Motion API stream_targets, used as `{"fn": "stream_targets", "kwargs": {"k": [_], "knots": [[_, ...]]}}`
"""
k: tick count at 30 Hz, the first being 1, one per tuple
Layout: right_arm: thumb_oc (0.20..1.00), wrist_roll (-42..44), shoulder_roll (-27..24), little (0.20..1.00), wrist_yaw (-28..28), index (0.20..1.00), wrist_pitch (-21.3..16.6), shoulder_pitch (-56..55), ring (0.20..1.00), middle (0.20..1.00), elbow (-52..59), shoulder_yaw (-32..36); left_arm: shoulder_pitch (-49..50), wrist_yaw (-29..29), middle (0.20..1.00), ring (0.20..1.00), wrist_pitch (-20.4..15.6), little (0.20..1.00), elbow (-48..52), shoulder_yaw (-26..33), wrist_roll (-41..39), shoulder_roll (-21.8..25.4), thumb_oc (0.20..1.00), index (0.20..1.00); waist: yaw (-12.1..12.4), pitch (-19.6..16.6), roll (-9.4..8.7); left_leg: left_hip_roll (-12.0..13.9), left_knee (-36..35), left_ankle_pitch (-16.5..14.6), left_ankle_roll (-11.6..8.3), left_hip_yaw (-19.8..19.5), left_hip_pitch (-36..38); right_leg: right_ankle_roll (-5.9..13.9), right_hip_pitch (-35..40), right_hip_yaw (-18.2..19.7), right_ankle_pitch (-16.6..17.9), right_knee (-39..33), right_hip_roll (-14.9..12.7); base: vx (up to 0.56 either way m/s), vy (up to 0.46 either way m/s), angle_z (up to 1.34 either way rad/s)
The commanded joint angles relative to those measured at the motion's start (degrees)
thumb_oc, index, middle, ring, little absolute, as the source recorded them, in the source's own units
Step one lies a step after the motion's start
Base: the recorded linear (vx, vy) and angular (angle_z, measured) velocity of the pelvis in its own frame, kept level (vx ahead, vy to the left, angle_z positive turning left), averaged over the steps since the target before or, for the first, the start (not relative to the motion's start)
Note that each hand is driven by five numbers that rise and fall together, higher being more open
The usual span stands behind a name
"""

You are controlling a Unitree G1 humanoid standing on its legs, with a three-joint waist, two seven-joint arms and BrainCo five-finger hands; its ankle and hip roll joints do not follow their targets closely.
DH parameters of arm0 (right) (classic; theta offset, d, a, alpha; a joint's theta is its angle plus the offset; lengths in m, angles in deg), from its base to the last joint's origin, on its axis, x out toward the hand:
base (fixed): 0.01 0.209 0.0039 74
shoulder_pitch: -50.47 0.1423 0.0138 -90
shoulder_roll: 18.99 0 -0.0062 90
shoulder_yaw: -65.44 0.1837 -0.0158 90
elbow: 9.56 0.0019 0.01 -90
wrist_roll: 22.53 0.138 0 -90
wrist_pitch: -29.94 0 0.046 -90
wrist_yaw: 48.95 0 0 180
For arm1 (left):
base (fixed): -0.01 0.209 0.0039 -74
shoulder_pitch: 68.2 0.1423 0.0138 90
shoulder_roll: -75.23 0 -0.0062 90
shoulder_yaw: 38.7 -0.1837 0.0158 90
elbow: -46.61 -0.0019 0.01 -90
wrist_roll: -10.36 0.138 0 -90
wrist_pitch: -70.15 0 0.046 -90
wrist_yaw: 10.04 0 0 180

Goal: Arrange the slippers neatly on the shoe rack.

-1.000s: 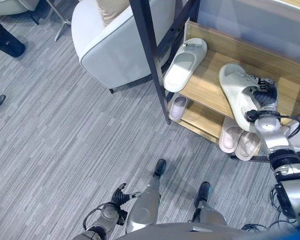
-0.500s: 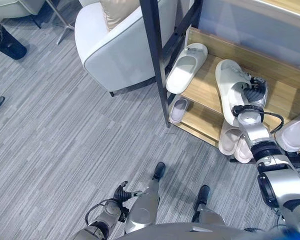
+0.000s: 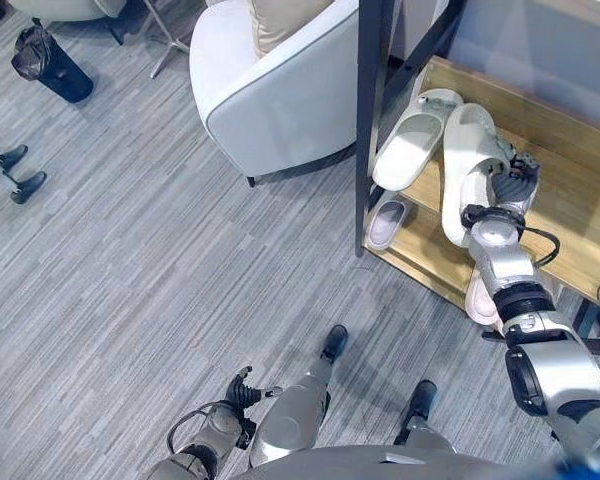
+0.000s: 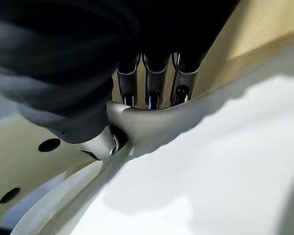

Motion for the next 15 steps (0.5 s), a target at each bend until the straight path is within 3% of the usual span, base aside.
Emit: {"fn": "stream_targets", "kwargs": {"k": [1, 15], "knots": [[0.200, -1.4, -3.0, 0.200, 3.0, 0.200, -3.3, -1.9, 0.200, 0.200, 3.9, 1.8, -2.1, -1.6, 1.000, 1.000, 0.1, 1.000, -4.9, -0.2, 1.5, -1.5, 1.000, 1.000, 0.5, -1.0, -0.27, -0.9, -1.1, -7.8, 0.47, -3.4, 3.1, 2.34, 0.4, 0.6, 0.8, 1.5, -1.2, 0.00, 0.000, 0.00], [0.200, 1.2, -1.9, 0.200, 4.1, 0.200, -4.6, 0.0, 0.200, 0.200, 2.2, 1.3, -1.9, -2.6, 1.000, 1.000, 0.7, 1.000, -5.6, -0.2, 2.0, -1.9, 1.000, 1.000, 0.2, -1.8, -0.51, -1.1, -1.1, -8.0, 0.48, -2.7, 3.0, 2.43, 0.0, 0.7, 1.0, 1.2, -1.7, 0.00, 0.000, 0.00]]}}
